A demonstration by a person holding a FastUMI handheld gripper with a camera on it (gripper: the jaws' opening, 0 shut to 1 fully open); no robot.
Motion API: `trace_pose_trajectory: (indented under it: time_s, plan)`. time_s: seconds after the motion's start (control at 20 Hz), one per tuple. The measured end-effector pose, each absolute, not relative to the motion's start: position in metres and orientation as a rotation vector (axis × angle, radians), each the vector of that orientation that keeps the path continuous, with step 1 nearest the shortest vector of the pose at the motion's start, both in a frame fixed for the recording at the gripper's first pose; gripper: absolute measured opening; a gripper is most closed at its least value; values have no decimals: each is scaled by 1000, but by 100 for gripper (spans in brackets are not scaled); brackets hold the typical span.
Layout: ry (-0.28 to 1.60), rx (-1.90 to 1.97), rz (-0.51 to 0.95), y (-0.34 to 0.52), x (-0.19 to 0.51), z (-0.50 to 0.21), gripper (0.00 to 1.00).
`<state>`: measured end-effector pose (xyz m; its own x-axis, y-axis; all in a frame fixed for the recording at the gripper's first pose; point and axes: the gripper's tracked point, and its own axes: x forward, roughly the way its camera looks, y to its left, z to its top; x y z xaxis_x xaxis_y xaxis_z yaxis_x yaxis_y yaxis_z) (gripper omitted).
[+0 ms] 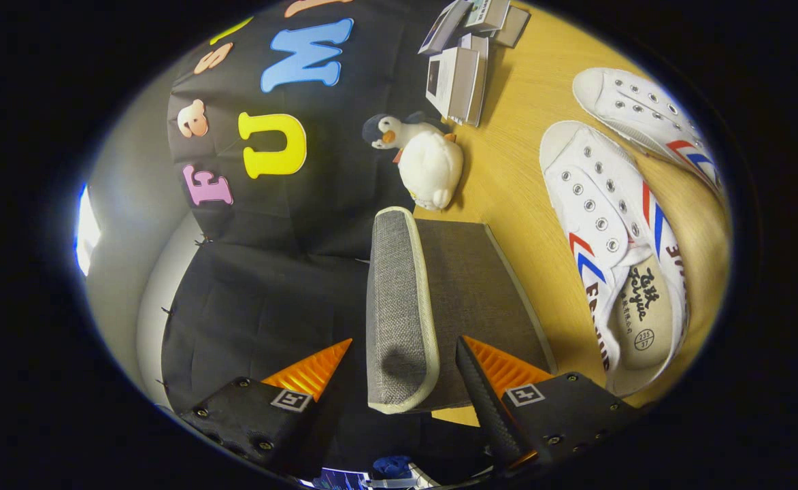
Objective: Open the storage box then place both shoes into the box .Put the left shoe in first, then the right shoe, with the right side of both shoes facing outward in a uniform manner.
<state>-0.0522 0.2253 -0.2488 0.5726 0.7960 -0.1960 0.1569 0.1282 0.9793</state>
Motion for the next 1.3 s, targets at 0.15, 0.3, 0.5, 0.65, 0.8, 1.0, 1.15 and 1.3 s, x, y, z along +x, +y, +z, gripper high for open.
trace_pose_trajectory:
  time_s: [0.15,0.3,0.5,0.65,0.8,1.0,1.15,1.3]
  plan:
    - [891,1406,537,215,-52,-252,81]
    - [907,1437,526,223,-47,-257,40]
    - [920,1444,532,223,-49,-256,40]
    - [927,1454,547,225,-51,-255,40]
    - [878,1487,514,167,-41,-252,23]
    - [867,1460,564,216,-42,-237,0]
    - [863,1409,601,219,-42,-223,0]
    - [842,1380,642,220,-42,-200,0]
